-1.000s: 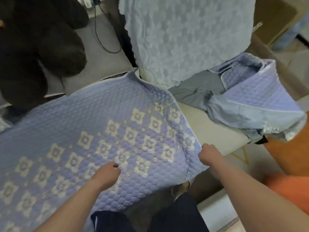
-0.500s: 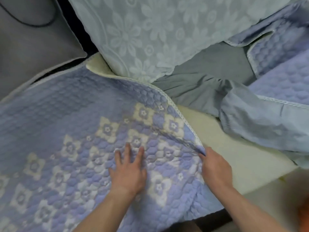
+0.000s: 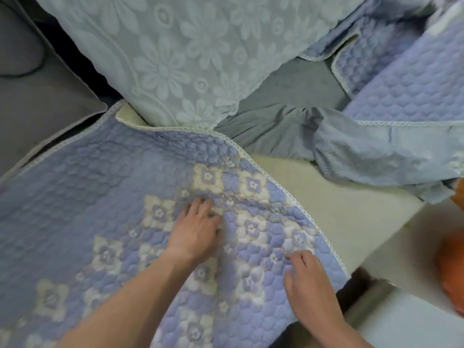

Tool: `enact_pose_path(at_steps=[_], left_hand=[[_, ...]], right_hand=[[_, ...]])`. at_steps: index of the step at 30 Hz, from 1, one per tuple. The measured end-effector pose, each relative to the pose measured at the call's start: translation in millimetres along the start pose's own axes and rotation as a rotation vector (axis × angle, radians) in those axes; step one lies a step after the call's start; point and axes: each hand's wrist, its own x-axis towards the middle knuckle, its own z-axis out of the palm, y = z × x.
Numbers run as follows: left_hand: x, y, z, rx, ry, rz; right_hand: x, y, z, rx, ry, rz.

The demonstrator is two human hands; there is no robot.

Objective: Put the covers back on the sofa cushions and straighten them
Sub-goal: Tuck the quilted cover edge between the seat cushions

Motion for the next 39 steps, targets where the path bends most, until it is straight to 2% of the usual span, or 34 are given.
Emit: enact_pose_path(at_steps=[2,4,6,9,14,16,18,21,23,24,27,29,31,33,35,37,39], left_hand=[[24.8,-25.4,-12.4,0.053,0.022,0.148],[52.4,-53.3,-19.6,0.134,-0.078,0.217],[71.6,-72.0,-18.8,0.176,-0.198,0.199],[85.4,-71.5,-15.8,0.243,-0.216,0.231],[115.1,-47.4,-18.2,0.362,-0.262,0.204],[112.3,-46.9,-10.6,0.376,-0.213,0.232],[103.9,-54.8,-2.4,0.353,-0.063,0.323],[88.5,-64.8,7.8,0.283,0.135,0.547],[85.9,-66.6,13.0,0.249,0.124,0.622],[86.1,-61.8,11.8,0.231,0.072,0.606],[92.8,-34.0,2.2,0.276,-0.184,0.399],[100.6,-13.2,3.9,0.367,-0.306,0.286],[107.4,3.7,9.7,0.379,-0.352,0.183],[109.4,7.8,17.6,0.404,-0.337,0.114],[103.8,9.1,22.7,0.417,-0.267,0.092],[85.0,6.8,23.7,0.338,-0.095,0.122],[62.7,0.3,22.2,0.215,0.138,0.209]], right_hand=[[-10.6,-12.6,15.9,0.057,-0.118,0.073],[-12.6,-26.2,31.3,0.092,-0.170,0.198],[-13.2,-36.7,46.0,0.141,-0.151,0.300],[-15.0,-43.7,67.7,0.231,-0.154,0.417],[-31.3,-46.6,81.4,0.056,-0.077,0.542],[-35.9,-45.1,90.7,0.094,-0.034,0.550],[-24.3,-37.9,93.3,0.342,-0.110,0.587],[8.4,-17.7,93.7,0.567,-0.208,0.784],[25.1,-9.9,99.1,0.597,-0.265,0.810],[26.8,-7.6,103.5,0.614,-0.266,0.796],[1.3,-8.1,103.5,0.772,-0.163,0.711],[-32.7,-12.3,95.3,0.706,-0.106,0.567],[-59.6,-9.7,89.1,0.596,-0.040,0.486],[-61.1,-15.1,91.3,0.474,-0.020,0.374],[-37.0,-21.9,96.9,0.420,-0.051,0.375],[-1.1,-22.0,100.5,0.426,-0.145,0.510],[32.4,-12.7,102.0,0.467,-0.327,0.606]])
